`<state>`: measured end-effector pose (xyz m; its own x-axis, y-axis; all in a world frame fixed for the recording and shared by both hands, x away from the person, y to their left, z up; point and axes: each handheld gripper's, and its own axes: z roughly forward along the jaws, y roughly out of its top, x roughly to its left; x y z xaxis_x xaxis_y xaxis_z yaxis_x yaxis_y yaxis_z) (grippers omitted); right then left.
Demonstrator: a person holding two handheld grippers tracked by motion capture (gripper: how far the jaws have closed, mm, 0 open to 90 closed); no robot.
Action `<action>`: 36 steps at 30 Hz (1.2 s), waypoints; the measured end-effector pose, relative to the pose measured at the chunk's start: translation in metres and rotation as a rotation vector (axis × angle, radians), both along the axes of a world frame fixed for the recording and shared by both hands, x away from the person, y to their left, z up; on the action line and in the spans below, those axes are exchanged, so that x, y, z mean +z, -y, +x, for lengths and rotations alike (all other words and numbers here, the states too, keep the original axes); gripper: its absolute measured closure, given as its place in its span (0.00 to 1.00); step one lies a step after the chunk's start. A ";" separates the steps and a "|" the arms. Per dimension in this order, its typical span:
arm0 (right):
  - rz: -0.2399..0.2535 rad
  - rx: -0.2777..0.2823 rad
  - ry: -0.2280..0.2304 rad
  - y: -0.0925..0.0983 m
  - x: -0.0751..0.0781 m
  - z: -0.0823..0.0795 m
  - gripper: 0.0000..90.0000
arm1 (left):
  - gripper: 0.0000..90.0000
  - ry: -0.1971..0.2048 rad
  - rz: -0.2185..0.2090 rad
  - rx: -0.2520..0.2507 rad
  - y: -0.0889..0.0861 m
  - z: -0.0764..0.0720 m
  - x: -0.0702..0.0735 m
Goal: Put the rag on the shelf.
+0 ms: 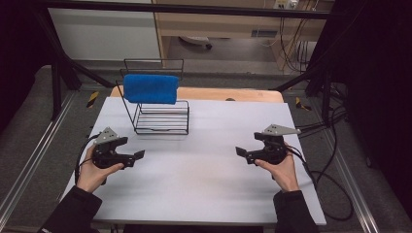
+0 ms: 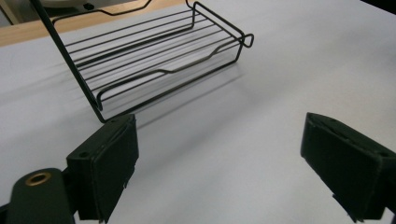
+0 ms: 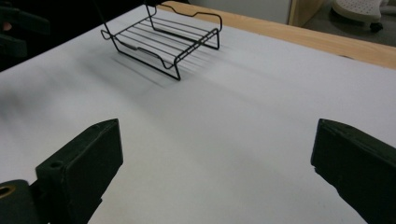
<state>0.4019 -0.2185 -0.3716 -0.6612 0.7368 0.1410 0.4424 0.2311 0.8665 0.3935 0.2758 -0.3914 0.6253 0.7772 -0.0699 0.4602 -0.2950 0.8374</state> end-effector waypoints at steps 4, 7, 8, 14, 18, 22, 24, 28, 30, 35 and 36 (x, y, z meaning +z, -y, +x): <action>-0.024 -0.009 0.006 0.007 -0.013 -0.007 0.02 | 0.12 -0.012 0.001 -0.001 0.000 -0.003 -0.010; -0.030 -0.011 -0.010 0.012 -0.022 -0.011 0.01 | 0.12 -0.020 0.002 -0.003 -0.002 -0.006 -0.017; -0.033 -0.011 -0.019 0.013 -0.026 -0.013 0.01 | 0.12 -0.023 0.005 -0.004 -0.002 -0.007 -0.019; -0.034 -0.018 -0.059 0.024 -0.045 -0.021 0.01 | 0.12 -0.040 0.006 -0.020 -0.003 -0.011 -0.036; -0.035 -0.016 -0.079 0.032 -0.053 -0.025 0.01 | 0.12 -0.049 0.024 -0.032 -0.002 -0.013 -0.042; -0.023 -0.014 -0.082 0.041 -0.059 -0.030 0.01 | 0.12 -0.046 0.037 -0.043 -0.002 -0.016 -0.047; -0.017 -0.013 -0.087 0.045 -0.062 -0.033 0.01 | 0.12 -0.047 0.039 -0.048 -0.002 -0.018 -0.049; -0.007 -0.026 -0.104 0.051 -0.068 -0.038 0.02 | 0.12 -0.051 0.045 -0.057 -0.002 -0.019 -0.052; -0.009 -0.027 -0.107 0.052 -0.069 -0.039 0.02 | 0.12 -0.049 0.046 -0.058 -0.002 -0.020 -0.054; -0.015 -0.017 -0.116 0.050 -0.072 -0.039 0.01 | 0.12 -0.046 0.050 -0.060 -0.003 -0.021 -0.055; -0.021 -0.014 -0.117 0.049 -0.073 -0.039 0.01 | 0.12 -0.047 0.052 -0.061 -0.003 -0.021 -0.056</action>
<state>0.3629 -0.2676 -0.4445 -0.6307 0.7496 0.2008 0.5436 0.2421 0.8036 0.3728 0.2792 -0.4469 0.6685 0.7412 -0.0612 0.4786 -0.3658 0.7982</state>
